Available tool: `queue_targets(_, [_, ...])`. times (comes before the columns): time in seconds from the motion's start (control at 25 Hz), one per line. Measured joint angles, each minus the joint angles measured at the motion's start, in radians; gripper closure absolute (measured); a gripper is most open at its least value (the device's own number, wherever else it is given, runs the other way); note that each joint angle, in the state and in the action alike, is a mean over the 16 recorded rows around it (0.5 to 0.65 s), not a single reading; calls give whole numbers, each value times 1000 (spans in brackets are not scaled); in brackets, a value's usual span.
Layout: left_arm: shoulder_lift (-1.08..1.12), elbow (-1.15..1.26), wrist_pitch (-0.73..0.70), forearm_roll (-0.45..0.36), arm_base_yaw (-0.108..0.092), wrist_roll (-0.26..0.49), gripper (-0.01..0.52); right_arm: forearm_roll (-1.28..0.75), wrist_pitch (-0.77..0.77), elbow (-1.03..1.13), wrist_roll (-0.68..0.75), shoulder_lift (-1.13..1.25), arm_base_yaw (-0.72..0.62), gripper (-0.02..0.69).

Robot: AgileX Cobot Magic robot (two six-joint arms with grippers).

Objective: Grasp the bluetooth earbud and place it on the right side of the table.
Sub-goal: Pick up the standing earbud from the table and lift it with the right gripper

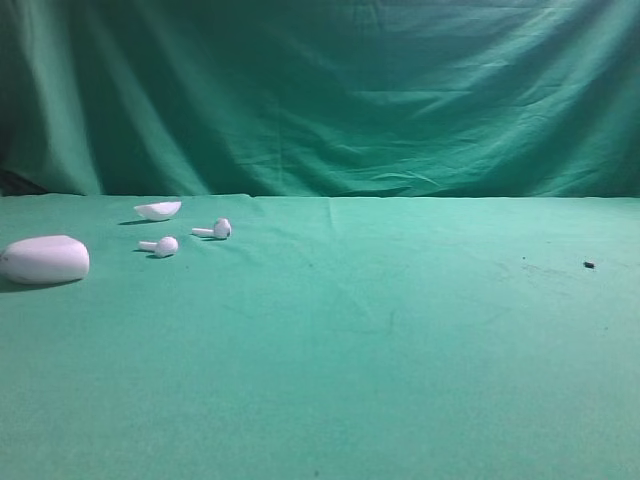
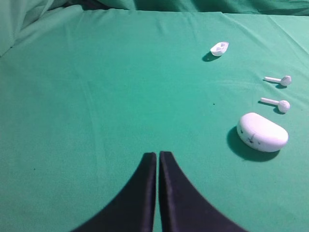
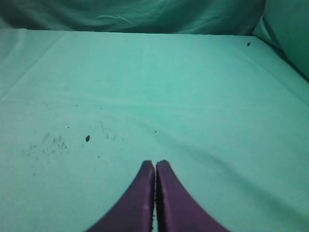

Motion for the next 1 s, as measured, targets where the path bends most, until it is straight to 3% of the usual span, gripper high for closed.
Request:
queue_targets(0.72, [0, 0, 0, 0, 0, 0, 514, 1, -3, 0, 0, 0, 0, 665])
queue_targets(1.0, [0, 0, 0, 0, 0, 0, 514, 24, -113, 0, 2, 0, 0, 665])
